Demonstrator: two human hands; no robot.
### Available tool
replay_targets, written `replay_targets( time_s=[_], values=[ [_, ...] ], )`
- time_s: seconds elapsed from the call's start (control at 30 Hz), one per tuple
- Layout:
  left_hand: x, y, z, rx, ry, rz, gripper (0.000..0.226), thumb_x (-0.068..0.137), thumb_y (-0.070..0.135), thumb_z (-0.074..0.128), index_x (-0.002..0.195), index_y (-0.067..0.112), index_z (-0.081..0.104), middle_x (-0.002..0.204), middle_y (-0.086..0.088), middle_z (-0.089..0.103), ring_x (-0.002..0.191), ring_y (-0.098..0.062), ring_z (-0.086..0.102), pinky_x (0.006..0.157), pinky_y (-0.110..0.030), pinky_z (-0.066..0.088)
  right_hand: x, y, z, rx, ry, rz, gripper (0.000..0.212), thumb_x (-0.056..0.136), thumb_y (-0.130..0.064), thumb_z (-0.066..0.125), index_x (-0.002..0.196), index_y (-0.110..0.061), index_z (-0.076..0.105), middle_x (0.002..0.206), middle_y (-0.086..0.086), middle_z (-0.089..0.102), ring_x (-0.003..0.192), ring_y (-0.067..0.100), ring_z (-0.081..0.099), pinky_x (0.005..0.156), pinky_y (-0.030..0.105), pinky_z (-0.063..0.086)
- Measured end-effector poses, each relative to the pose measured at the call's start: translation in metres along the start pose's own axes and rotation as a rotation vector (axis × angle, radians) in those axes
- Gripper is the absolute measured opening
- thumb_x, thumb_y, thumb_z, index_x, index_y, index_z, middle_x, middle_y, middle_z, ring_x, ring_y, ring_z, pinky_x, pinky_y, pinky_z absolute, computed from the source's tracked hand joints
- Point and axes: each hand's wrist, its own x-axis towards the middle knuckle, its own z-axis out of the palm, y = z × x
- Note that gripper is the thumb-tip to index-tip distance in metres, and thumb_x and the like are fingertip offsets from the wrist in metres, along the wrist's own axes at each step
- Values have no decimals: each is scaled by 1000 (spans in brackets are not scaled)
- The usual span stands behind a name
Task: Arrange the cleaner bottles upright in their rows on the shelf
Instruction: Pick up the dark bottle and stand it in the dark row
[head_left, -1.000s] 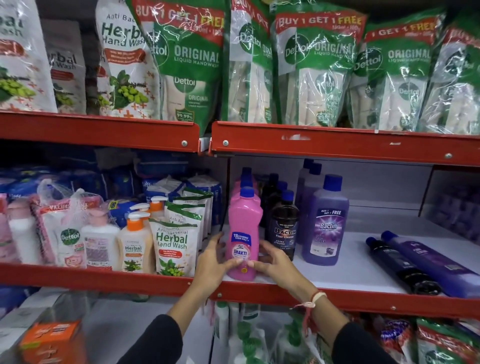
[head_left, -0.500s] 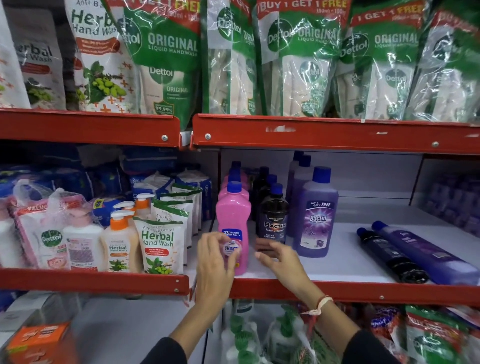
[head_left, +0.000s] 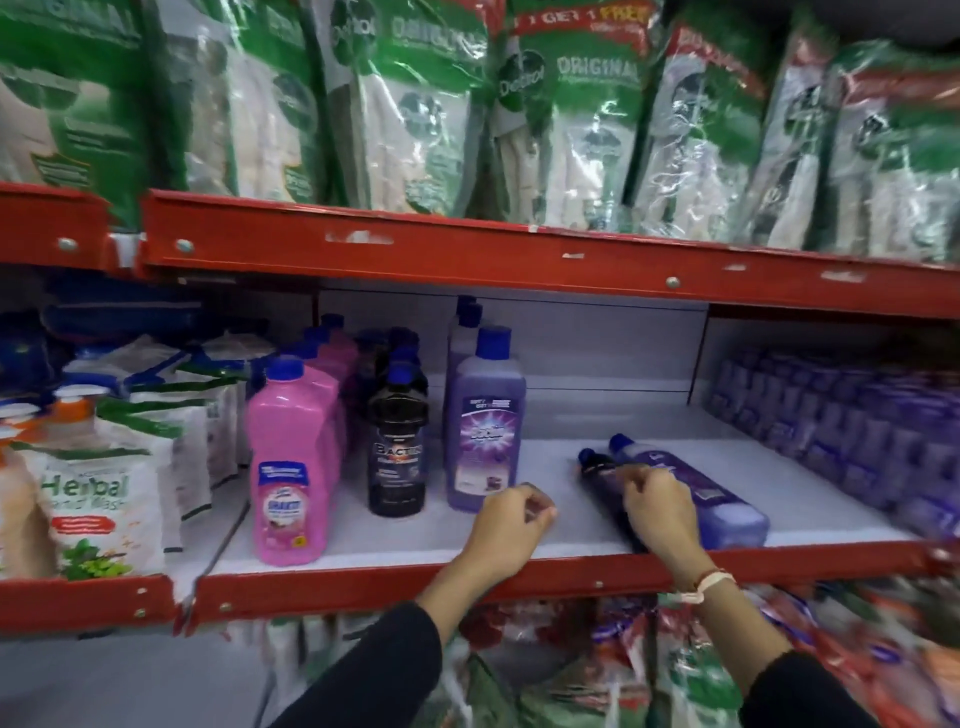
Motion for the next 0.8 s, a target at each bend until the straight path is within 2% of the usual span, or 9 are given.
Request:
replay_targets(
  time_s=[0.13, 0.27, 0.37, 0.43, 0.47, 0.57, 0.67, 0.73, 0.8],
  values=[
    [39, 18, 49, -127, -99, -221, 27, 83, 26, 64, 97, 3, 69, 99, -18, 72, 94, -29, 69, 84, -36, 55, 35, 32, -22, -180, -213, 100, 31, 89, -7, 46, 115, 4, 59, 120, 26, 63, 113, 39, 59, 92, 40, 47],
    [65, 23, 75, -359, -222, -443, 38, 76, 31, 75, 89, -1, 60, 86, -16, 68, 80, -30, 69, 87, -45, 57, 49, 42, -25, -103, -391, 109, 30, 90, -16, 54, 111, 3, 63, 115, 24, 65, 109, 34, 61, 82, 33, 45],
    [72, 25, 76, -355, -230, -488, 70, 52, 40, 88, 103, 1, 59, 102, -16, 71, 93, -28, 70, 89, -42, 57, 54, 48, -26, 145, -488, 156, 27, 83, -24, 69, 90, 2, 64, 81, 19, 72, 74, 30, 71, 66, 35, 58],
    [70, 25, 68, -365, -257, -502, 71, 51, 34, 91, 106, 0, 61, 104, -17, 72, 94, -27, 71, 86, -40, 59, 50, 44, -34, 324, -597, 251, 19, 83, -12, 70, 80, 3, 58, 59, 14, 67, 46, 21, 68, 43, 30, 57],
    [67, 25, 63, -379, -266, -502, 65, 55, 29, 90, 105, -1, 64, 102, -17, 72, 93, -26, 71, 85, -39, 59, 49, 43, -36, 367, -636, 268, 18, 81, -8, 71, 81, 4, 58, 59, 14, 66, 42, 20, 66, 38, 27, 54],
    [57, 22, 50, -420, -225, -402, 48, 64, 15, 85, 106, 0, 66, 92, -8, 72, 89, -20, 70, 79, -30, 59, 42, 40, -36, 509, -671, 260, 33, 76, -4, 75, 103, 5, 60, 84, 20, 71, 64, 26, 72, 50, 32, 60],
    [44, 23, 34, -333, -128, -230, 53, 62, 6, 85, 110, 6, 62, 93, -2, 66, 89, -16, 63, 73, -21, 52, 33, 32, -29, 624, -628, 196, 31, 72, 3, 77, 96, -7, 60, 99, 17, 70, 86, 32, 69, 74, 42, 60],
    [39, 23, 21, -264, -56, -152, 60, 58, 3, 86, 112, 9, 59, 96, 0, 65, 88, -14, 61, 69, -16, 49, 26, 23, -24, 676, -596, 142, 39, 69, 7, 77, 99, -8, 56, 103, 13, 67, 93, 31, 67, 75, 40, 58],
    [32, 16, 6, -249, -6, -115, 64, 56, 0, 86, 113, 10, 58, 96, 0, 65, 86, -14, 64, 71, -19, 52, 18, 10, -18, 712, -562, 86, 46, 68, 7, 78, 108, -3, 56, 107, 12, 66, 98, 29, 66, 75, 37, 59]
  ],
)
